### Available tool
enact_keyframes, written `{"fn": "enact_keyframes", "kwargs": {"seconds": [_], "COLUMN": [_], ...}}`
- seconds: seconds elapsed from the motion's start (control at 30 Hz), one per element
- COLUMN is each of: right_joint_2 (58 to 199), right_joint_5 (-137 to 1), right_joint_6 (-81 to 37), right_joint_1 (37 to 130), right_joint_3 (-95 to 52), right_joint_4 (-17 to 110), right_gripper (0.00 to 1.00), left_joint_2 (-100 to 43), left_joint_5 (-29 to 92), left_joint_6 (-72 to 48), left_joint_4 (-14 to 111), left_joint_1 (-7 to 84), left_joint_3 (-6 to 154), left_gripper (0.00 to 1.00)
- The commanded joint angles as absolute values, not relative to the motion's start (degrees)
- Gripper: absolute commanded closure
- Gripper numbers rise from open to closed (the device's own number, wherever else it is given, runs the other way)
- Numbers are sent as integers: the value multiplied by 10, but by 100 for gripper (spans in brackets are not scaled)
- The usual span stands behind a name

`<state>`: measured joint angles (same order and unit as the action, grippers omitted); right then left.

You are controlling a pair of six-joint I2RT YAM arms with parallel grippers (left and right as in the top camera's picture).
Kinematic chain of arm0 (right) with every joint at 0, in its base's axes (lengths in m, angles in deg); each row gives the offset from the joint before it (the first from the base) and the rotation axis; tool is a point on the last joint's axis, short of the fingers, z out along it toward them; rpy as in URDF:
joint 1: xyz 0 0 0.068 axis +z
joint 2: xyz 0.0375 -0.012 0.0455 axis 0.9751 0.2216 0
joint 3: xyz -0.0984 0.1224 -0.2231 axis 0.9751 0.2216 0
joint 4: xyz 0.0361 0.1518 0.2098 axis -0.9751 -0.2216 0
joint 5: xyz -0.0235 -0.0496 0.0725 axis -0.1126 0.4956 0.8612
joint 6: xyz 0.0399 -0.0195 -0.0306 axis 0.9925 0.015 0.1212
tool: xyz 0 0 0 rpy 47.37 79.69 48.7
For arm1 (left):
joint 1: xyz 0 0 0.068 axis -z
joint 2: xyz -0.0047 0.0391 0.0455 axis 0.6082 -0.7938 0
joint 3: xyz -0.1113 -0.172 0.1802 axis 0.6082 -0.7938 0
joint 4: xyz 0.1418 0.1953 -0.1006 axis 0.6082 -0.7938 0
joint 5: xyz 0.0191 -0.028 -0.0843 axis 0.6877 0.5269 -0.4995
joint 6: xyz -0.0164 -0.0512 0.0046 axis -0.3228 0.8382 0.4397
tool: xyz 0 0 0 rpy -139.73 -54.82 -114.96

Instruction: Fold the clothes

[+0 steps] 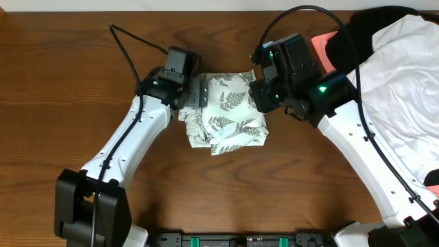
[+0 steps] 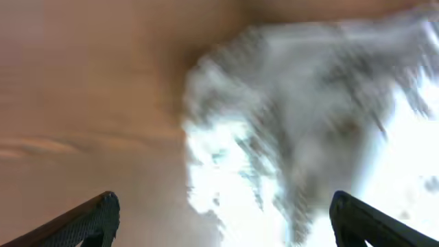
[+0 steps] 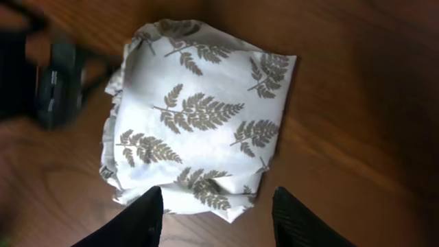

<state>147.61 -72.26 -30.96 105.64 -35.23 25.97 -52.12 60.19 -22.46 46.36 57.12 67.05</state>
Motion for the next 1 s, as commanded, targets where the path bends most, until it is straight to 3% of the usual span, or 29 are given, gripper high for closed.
{"fn": "enact_keyframes", "kwargs": {"seconds": [0.0, 0.2, 0.63, 0.67, 0.7, 0.77, 0.8, 0.97], "right_joint_2": [1476, 1476, 1476, 1476, 1476, 1476, 1476, 1476], "right_joint_5": [-736, -736, -733, -733, -733, -733, -733, -734], "right_joint_6": [-307, -307, -306, -306, -306, -306, -306, -306], "right_joint_1": [1051, 1051, 1051, 1051, 1051, 1051, 1051, 1051], "right_joint_3": [-360, -360, -360, -360, -360, -360, -360, -360], "right_joint_4": [256, 256, 247, 247, 247, 244, 243, 241], "right_gripper": [50, 50, 54, 55, 56, 57, 57, 57], "left_joint_2": [-536, -568, -632, -637, -641, -638, -634, -580], "left_joint_5": [434, 371, 362, 361, 361, 361, 361, 372], "left_joint_6": [-216, -236, -255, -255, -264, -286, -285, -287], "left_joint_4": [427, 425, 482, 486, 491, 498, 498, 503], "left_joint_1": [573, 573, 573, 573, 573, 571, 569, 552], "left_joint_3": [667, 664, 664, 664, 664, 666, 668, 685], "left_gripper": [2, 2, 0, 5, 19, 74, 90, 94]}}
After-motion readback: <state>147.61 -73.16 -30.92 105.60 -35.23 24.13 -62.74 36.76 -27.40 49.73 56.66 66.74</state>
